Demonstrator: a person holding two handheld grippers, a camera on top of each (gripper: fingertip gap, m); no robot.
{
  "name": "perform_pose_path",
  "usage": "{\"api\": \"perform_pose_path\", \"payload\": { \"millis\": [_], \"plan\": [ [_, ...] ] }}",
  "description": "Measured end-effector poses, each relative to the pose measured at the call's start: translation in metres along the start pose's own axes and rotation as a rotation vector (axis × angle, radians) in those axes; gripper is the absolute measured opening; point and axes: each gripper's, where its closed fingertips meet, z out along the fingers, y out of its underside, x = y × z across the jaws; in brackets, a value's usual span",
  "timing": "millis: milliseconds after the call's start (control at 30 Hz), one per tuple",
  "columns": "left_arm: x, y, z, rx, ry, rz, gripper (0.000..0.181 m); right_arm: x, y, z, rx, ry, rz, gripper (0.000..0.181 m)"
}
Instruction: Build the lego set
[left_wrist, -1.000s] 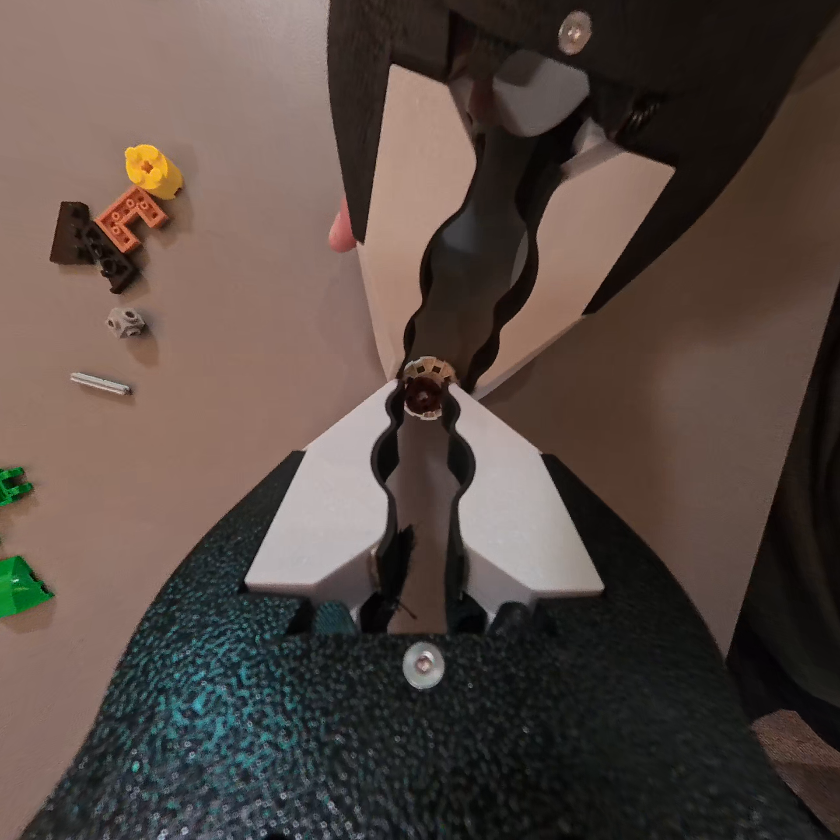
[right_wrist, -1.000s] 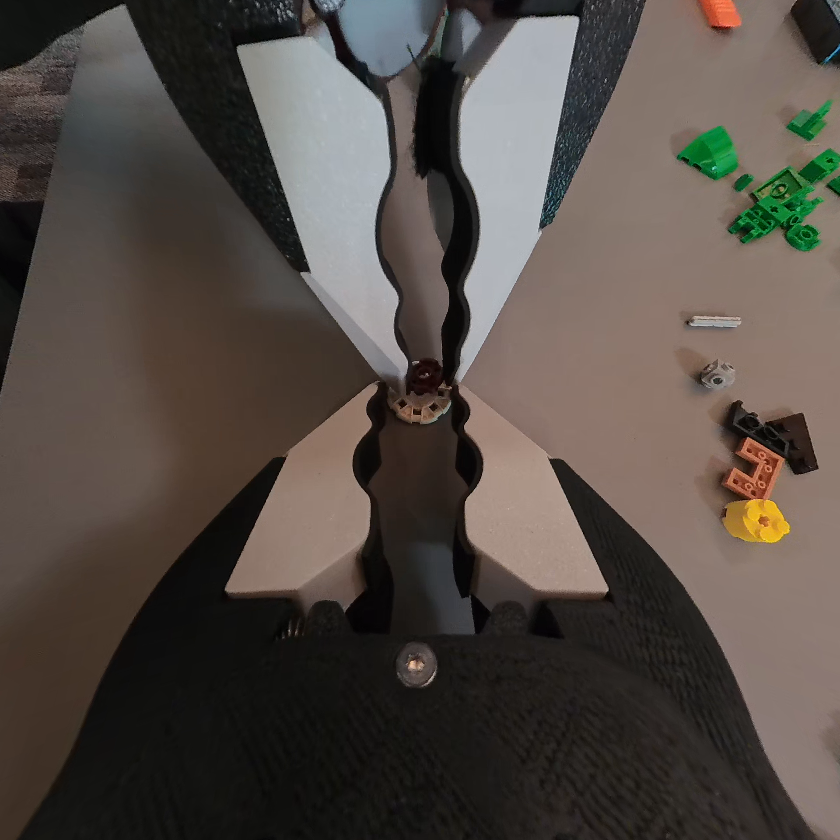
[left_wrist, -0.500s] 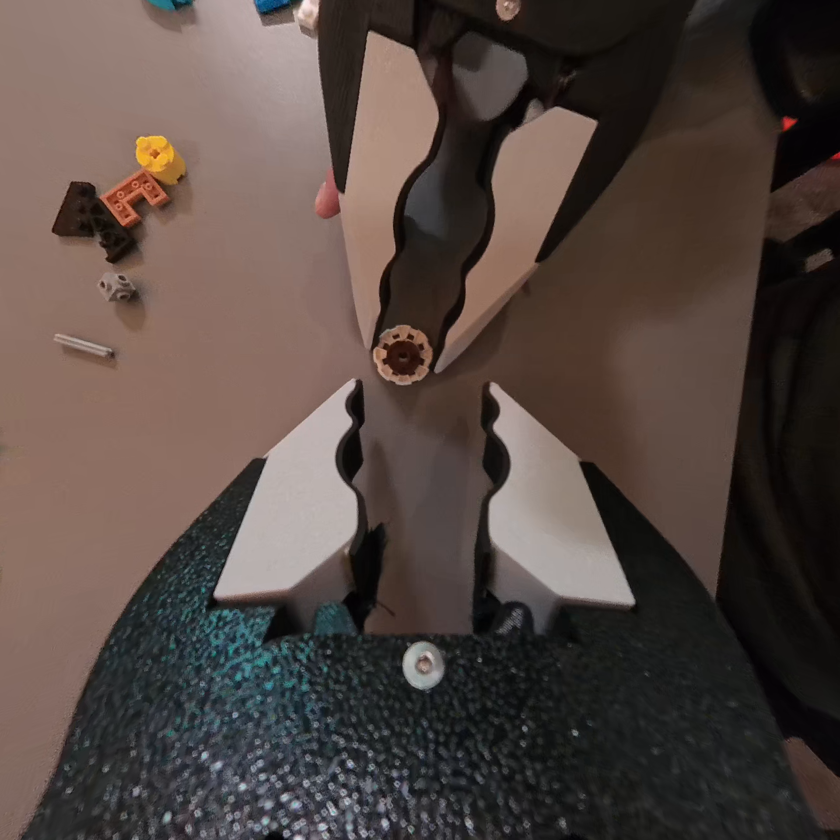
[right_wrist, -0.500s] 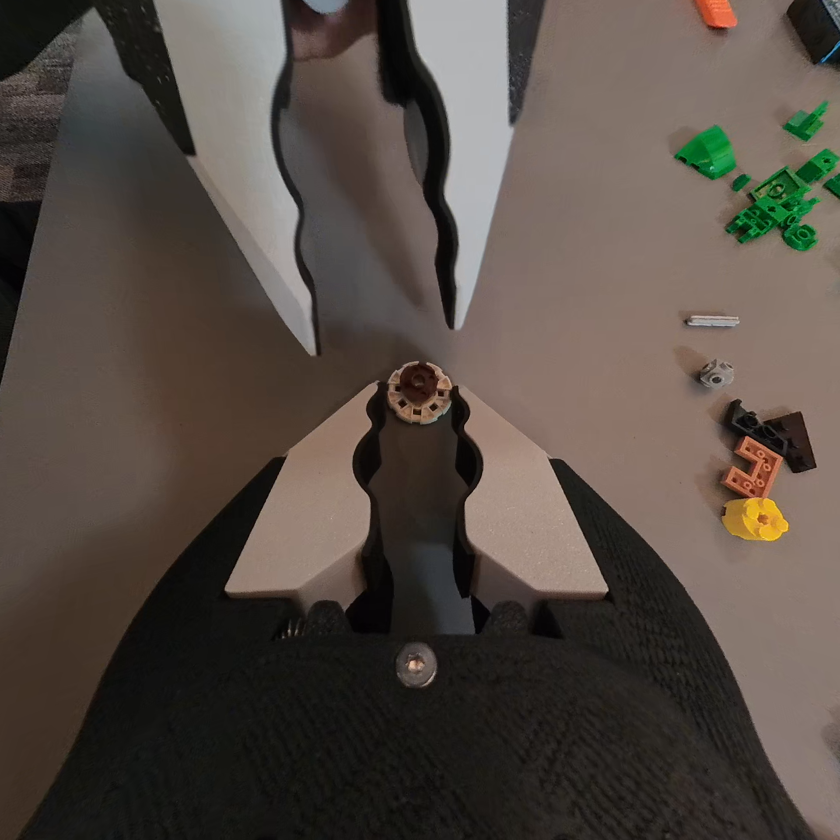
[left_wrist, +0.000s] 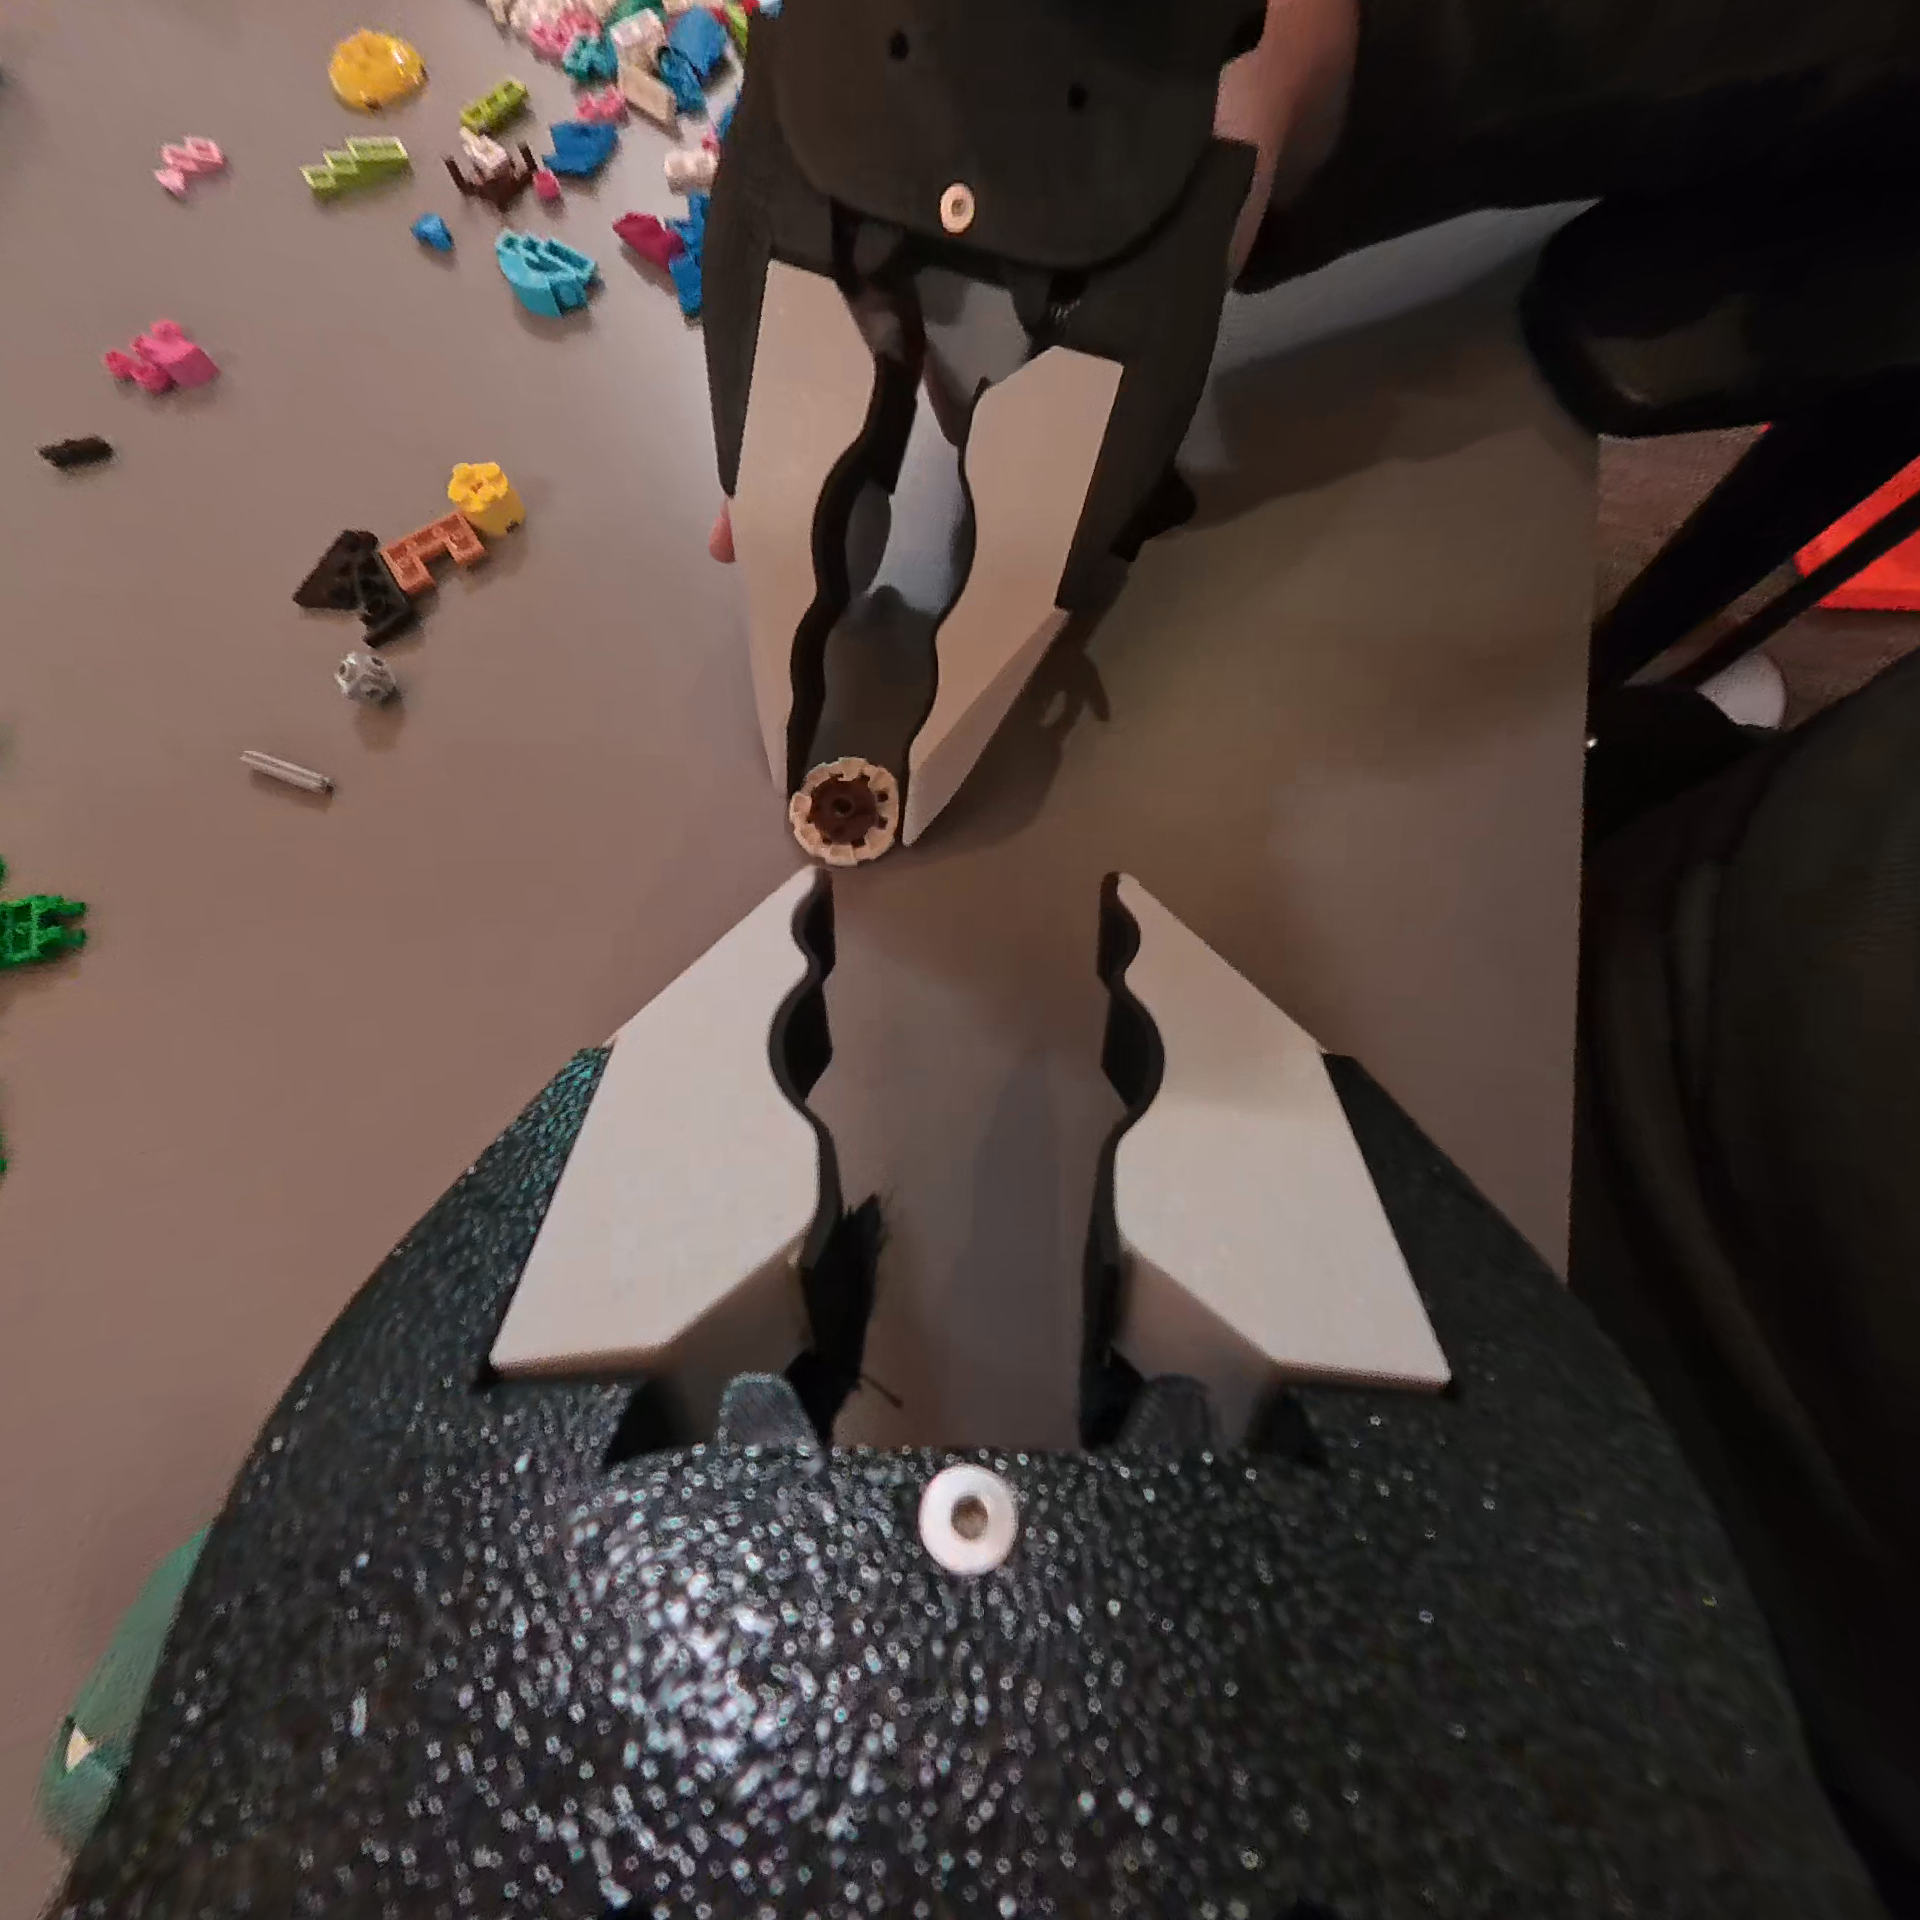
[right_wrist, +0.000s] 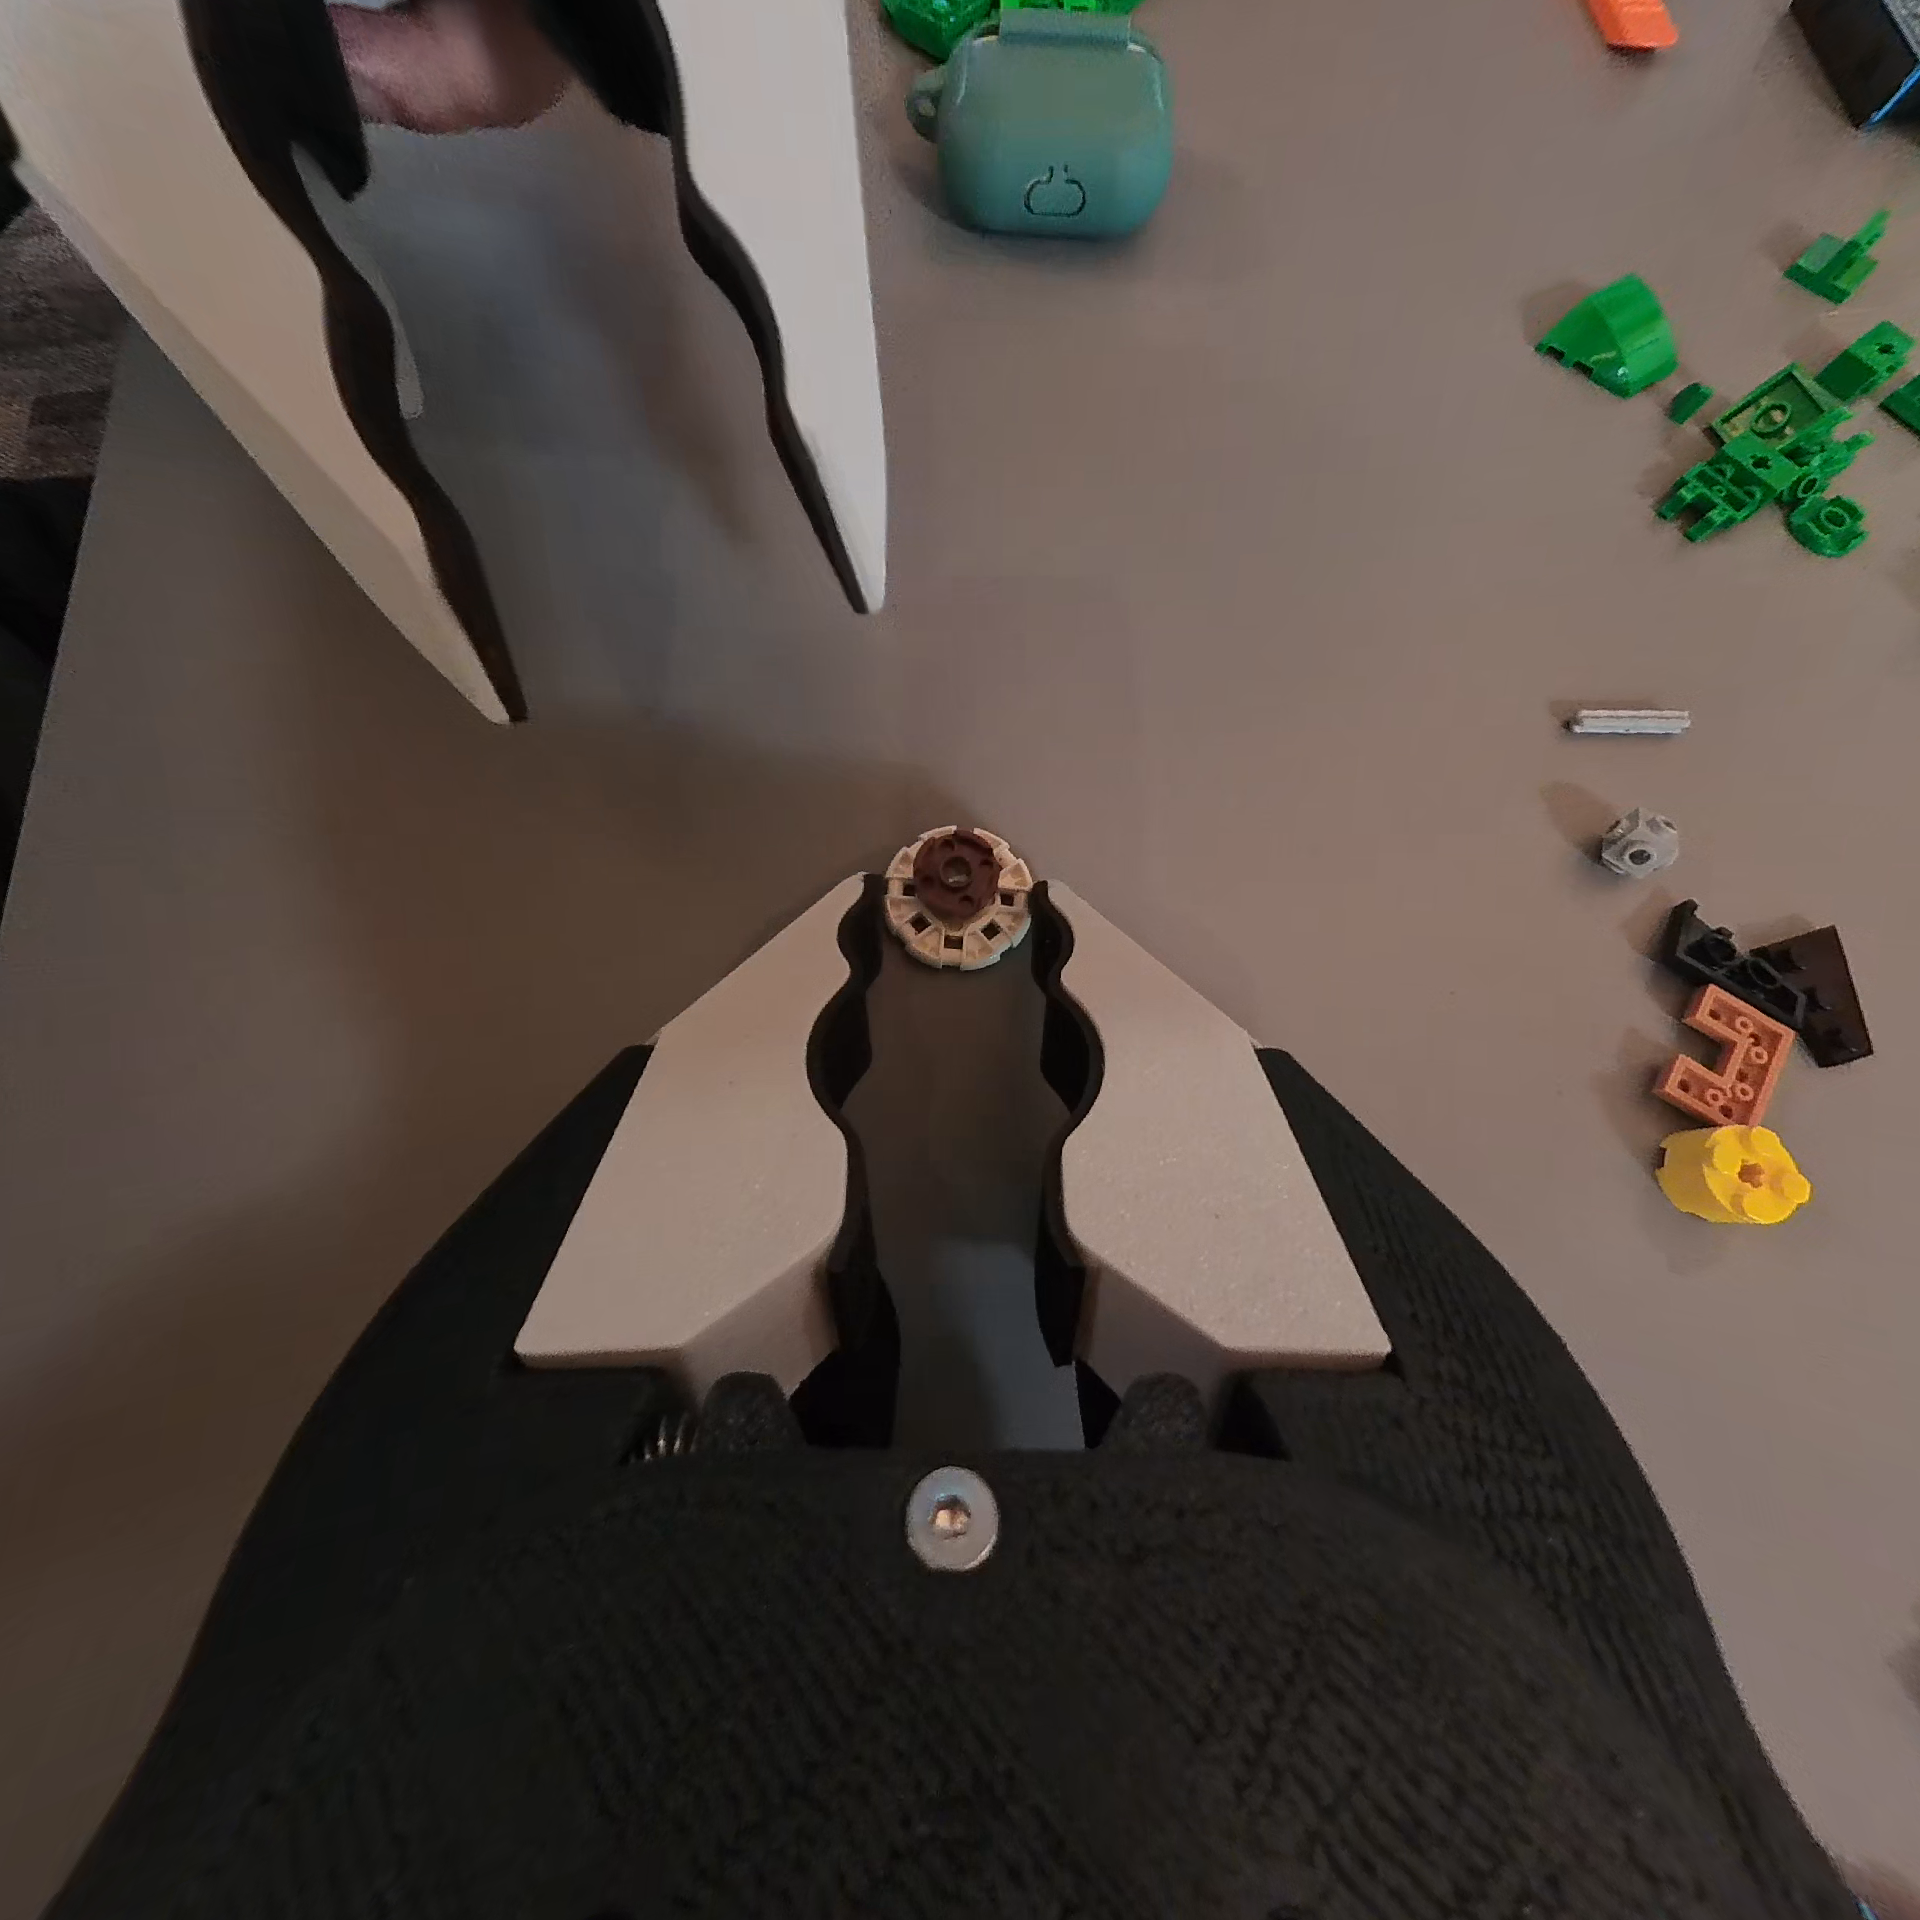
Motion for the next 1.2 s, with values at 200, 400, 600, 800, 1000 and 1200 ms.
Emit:
{"api": "perform_pose_path", "payload": {
  "millis": [200,400,600,800,1000,1200],
  "plan": [
    [-0.008,-0.019,-0.007,0.158,-0.045,0.026,0.045,0.0,0.0,0.0,-0.001,0.016,0.005,0.029],
    [-0.057,-0.058,-0.013,0.486,-0.31,0.276,0.035,0.002,0.0,0.0,-0.001,0.034,0.008,0.029],
    [-0.085,-0.078,-0.062,0.879,-0.62,0.295,0.079,0.009,-0.001,0.001,-0.009,0.072,0.03,0.028],
    [-0.074,-0.078,-0.054,0.888,-0.496,0.288,0.082,0.016,0.0,0.001,-0.005,0.085,0.081,0.028],
    [-0.069,-0.078,-0.062,0.915,-0.486,0.31,0.077,0.022,-0.009,-0.002,0.023,0.075,0.109,0.028],
    [-0.07,-0.084,-0.086,0.907,-0.552,0.446,0.077,0.044,-0.073,-0.04,0.144,0.076,0.085,0.028]
  ]
}}
